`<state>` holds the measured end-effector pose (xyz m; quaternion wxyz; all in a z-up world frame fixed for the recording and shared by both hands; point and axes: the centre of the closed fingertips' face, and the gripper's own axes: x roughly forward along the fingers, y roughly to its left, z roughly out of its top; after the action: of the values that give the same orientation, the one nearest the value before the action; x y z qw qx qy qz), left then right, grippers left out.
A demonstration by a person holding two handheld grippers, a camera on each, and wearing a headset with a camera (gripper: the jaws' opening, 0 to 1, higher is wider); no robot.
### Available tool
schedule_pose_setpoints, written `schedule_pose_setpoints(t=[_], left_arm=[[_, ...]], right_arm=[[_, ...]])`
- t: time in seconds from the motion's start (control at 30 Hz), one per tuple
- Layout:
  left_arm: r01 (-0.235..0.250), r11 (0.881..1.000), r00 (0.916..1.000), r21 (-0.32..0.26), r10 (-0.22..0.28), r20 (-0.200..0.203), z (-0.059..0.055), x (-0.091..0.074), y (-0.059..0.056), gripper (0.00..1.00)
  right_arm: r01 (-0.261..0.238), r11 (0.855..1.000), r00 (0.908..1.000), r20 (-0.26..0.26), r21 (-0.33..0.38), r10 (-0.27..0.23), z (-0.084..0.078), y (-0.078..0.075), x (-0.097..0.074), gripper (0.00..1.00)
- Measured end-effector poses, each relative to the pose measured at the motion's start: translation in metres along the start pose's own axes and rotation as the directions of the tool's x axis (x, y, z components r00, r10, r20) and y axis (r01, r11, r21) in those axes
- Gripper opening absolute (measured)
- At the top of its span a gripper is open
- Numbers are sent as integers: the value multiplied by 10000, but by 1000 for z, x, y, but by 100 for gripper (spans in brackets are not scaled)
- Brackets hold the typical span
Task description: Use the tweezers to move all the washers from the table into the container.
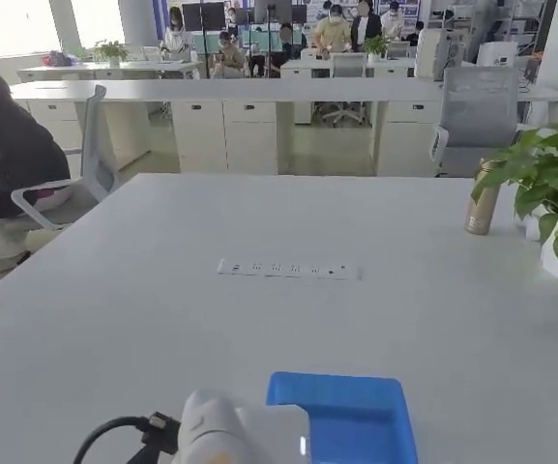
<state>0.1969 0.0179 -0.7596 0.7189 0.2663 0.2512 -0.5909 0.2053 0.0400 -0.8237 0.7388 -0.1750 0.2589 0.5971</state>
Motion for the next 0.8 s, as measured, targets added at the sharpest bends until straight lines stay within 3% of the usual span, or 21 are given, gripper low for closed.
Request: schedule_pose_setpoints(t=[0.17, 0.33, 0.47, 0.8], left_arm=[[-69, 9997, 9999, 226, 67, 84, 6, -3, 3, 0], [-473, 9982, 9988, 362, 466, 174, 12, -6, 20, 0], [-586, 9979, 9983, 293, 586, 4, 9, -3, 32, 0], [-431, 9981, 9985, 442, 445, -319, 6, 5, 39, 0]], right_arm=[[88, 9998, 9996, 255, 192, -93, 7, -6, -4, 8], [580, 9980, 9969, 511, 259, -593, 15, -26, -7, 9], [744, 9970, 9964, 390, 206, -751, 14, -36, -2, 9], [812, 9964, 9962, 308, 247, -819, 11, -46, 2, 9]])
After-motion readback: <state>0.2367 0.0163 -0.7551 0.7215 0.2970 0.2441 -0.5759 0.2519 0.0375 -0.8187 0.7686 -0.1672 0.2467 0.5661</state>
